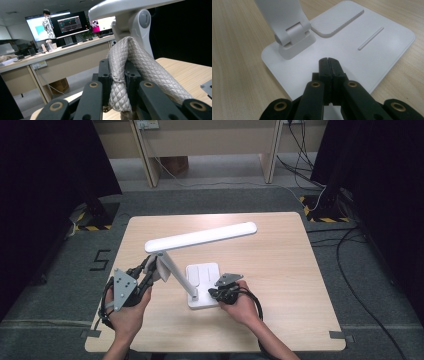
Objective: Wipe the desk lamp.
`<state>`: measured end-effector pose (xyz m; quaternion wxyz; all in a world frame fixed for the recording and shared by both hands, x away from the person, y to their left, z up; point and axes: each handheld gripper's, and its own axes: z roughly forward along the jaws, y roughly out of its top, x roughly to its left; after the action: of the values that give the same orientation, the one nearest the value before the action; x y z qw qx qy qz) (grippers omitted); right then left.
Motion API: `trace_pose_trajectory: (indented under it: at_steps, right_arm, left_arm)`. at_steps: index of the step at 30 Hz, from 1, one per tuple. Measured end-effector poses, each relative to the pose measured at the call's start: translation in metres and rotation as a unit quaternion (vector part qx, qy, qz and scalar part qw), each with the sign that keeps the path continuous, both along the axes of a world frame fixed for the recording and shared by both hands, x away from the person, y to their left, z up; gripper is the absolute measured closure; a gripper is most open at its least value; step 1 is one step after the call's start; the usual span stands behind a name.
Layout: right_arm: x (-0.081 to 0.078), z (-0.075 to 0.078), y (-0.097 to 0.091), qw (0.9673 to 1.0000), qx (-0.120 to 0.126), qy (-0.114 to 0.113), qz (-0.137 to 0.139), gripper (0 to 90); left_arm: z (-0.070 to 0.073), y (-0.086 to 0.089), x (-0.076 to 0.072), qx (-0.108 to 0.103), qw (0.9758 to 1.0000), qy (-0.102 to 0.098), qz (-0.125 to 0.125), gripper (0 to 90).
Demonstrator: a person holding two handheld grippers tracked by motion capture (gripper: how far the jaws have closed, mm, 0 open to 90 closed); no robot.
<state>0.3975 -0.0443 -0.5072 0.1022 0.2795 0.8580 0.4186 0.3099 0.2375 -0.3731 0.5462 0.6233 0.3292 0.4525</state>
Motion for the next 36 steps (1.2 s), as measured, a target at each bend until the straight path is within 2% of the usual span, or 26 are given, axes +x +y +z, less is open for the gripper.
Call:
trace_pose_trajectory:
  at_steps: [18, 36]
  right_arm:
    - [0.000, 0.000, -0.001, 1.0000, 0.002, -0.001, 0.002, 90.0]
    - [-0.001, -0.001, -0.001, 1.0000, 0.003, -0.002, -0.001, 90.0]
  left_arm:
    - [-0.019, -0.005, 0.002, -0.007, 0.9996, 0.025, -0.005, 79.5]
    - [-0.041, -0.011, 0.004, -0.015, 0.9979, 0.062, -0.009, 79.4]
